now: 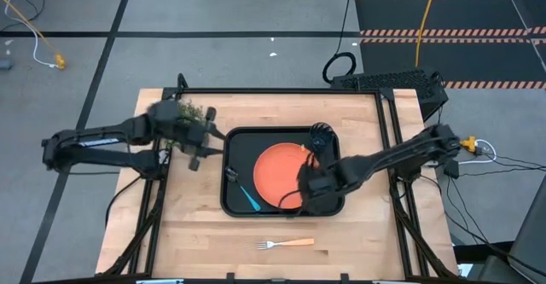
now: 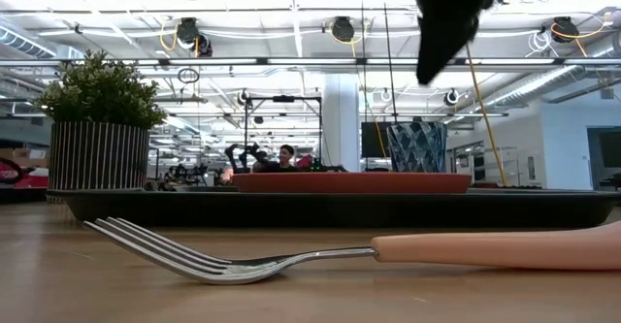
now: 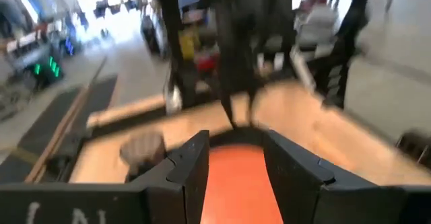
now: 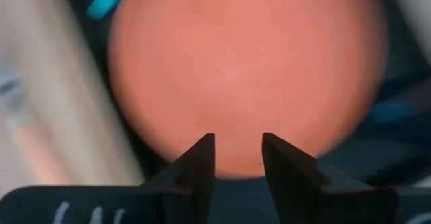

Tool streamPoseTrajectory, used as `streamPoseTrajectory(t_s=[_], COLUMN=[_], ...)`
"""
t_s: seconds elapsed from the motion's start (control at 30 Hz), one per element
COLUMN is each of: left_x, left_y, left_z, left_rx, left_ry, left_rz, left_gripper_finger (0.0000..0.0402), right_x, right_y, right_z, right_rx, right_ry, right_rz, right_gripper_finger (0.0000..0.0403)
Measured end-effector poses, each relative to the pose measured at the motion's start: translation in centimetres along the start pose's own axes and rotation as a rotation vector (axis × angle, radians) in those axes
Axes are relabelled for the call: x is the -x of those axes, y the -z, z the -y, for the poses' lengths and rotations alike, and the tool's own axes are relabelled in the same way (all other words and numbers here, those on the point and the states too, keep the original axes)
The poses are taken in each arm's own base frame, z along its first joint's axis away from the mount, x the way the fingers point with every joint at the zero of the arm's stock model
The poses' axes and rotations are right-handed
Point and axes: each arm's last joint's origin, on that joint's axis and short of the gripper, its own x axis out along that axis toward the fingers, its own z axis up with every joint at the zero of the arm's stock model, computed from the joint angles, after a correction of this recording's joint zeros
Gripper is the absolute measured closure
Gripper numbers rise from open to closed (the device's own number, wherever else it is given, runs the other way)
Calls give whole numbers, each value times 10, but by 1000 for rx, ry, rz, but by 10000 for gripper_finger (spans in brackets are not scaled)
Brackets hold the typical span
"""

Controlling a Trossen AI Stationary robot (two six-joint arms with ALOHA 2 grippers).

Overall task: Pick and place plate/cup/fork/spoon on tray
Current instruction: Put the light orange fork on the black serving tray

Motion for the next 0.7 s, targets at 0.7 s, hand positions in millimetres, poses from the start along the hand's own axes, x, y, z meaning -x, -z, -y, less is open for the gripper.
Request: streamPoseTrajectory(t_s=[0.7], left_x=[-85], left_y=[3], left_z=[45], left_rx=[49], left_ry=[-269], left_rz=[-542], left_gripper_finger=[256], right_x=[76], right_y=[-17], right_z=[59], right_rx=[289], right_ry=[374], right_rz=[1106], right_gripper_finger=[289])
